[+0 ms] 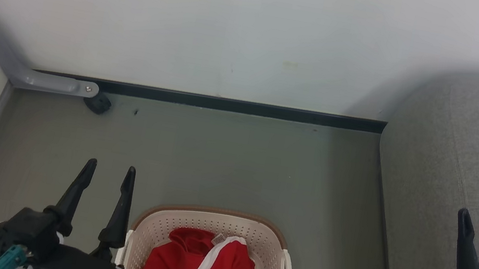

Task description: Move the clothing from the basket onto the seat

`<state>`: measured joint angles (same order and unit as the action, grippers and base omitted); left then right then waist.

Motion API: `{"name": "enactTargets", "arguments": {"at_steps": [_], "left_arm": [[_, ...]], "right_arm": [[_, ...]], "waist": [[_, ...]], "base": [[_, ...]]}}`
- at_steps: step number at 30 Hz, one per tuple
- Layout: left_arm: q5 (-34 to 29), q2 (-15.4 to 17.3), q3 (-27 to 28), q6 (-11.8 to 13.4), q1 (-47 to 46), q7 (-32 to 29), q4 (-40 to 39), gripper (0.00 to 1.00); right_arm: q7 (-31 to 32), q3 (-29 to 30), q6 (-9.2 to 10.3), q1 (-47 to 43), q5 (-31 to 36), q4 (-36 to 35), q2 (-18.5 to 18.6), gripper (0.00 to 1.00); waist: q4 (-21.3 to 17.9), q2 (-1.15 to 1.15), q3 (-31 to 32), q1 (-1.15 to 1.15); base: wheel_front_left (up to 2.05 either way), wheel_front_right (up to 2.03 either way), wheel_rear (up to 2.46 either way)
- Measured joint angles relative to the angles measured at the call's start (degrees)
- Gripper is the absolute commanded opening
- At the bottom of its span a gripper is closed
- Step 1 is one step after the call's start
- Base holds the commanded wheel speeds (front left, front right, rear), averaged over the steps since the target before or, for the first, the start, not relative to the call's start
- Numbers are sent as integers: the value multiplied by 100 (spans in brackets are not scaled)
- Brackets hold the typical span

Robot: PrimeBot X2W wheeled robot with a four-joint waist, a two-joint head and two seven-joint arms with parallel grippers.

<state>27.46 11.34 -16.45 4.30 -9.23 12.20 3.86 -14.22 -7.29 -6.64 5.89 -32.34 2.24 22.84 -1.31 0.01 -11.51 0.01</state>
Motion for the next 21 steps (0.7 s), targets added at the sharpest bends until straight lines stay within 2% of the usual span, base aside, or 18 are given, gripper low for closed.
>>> {"name": "enactTargets", "arguments": {"at_steps": [21], "left_arm": [[-93,-401,-488,-135,-1069,-413,903,100]], "right_arm": [[-5,68,-42,756,-151,-63,21,100]], "waist": [[-208,0,-1164,0]], "base": [[0,0,0]]}}
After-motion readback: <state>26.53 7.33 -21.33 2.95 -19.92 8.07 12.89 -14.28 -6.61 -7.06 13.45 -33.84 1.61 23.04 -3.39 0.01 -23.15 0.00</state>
